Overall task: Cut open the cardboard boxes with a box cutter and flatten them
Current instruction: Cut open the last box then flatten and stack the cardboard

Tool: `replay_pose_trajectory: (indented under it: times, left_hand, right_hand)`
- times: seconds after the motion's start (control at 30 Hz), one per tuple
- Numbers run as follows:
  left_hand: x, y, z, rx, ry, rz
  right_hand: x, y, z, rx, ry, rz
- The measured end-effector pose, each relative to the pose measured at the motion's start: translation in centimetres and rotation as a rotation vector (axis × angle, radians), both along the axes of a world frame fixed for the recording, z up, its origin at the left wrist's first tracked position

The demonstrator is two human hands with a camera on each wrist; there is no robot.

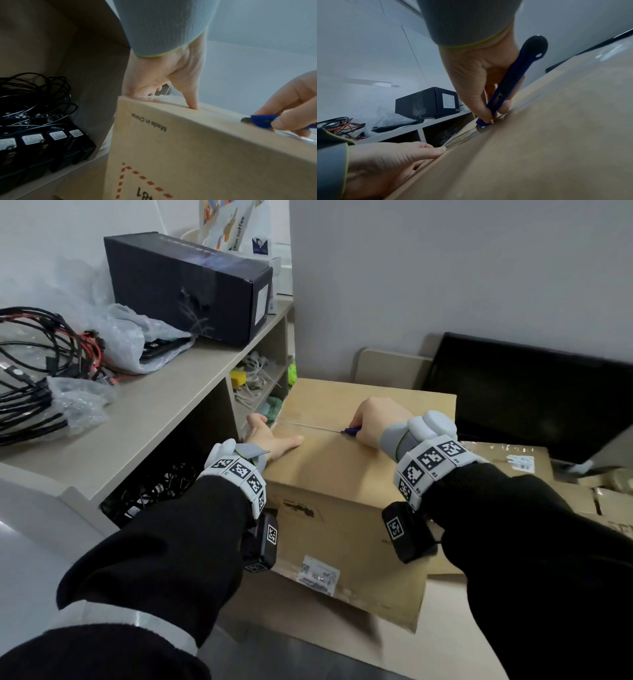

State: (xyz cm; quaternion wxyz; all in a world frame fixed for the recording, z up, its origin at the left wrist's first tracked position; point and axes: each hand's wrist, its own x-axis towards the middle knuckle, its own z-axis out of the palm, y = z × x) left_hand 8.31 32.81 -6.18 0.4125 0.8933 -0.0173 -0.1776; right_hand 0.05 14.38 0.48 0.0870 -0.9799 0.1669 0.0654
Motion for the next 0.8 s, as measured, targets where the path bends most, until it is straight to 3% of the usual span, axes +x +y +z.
replay_pose_trajectory:
  times: [0.1,0.17,0.23,0.3,0.4,0.8]
  left_hand:
    - [-0.1,-1.1,0.8,0.060,-0.047,-0.039]
    - [-0.4,-2.3,1.6,0.176,-0.225,-0.099]
    - [-1.5,-4.2,2.6,0.326,-0.472,-0.280]
    - [-3.2,-6.6,3.1,0.407,-0.570,-0.549]
    - [-5.3,-8.6,2.5,0.467,-0.445,-0.726]
    - [-5.5,-8.8,2.8,0.533,-0.357,-0.748]
  right_hand:
    - [-1.8,-1.5,0.6,0.003,-0.009,-0.039]
    - [-2.5,-2.1,0.6,0.006,-0.023,-0.054]
    - [-2.8,-2.2,0.7,-0.003,-0.040,-0.061]
    - [-3.0,-2.1,0.7,-0.004,-0.054,-0.066]
    - [-3.6,-2.3,0.7,0.004,-0.064,-0.081]
    - [-8.1,-7.1,1.8,0.008,-0.048,-0.144]
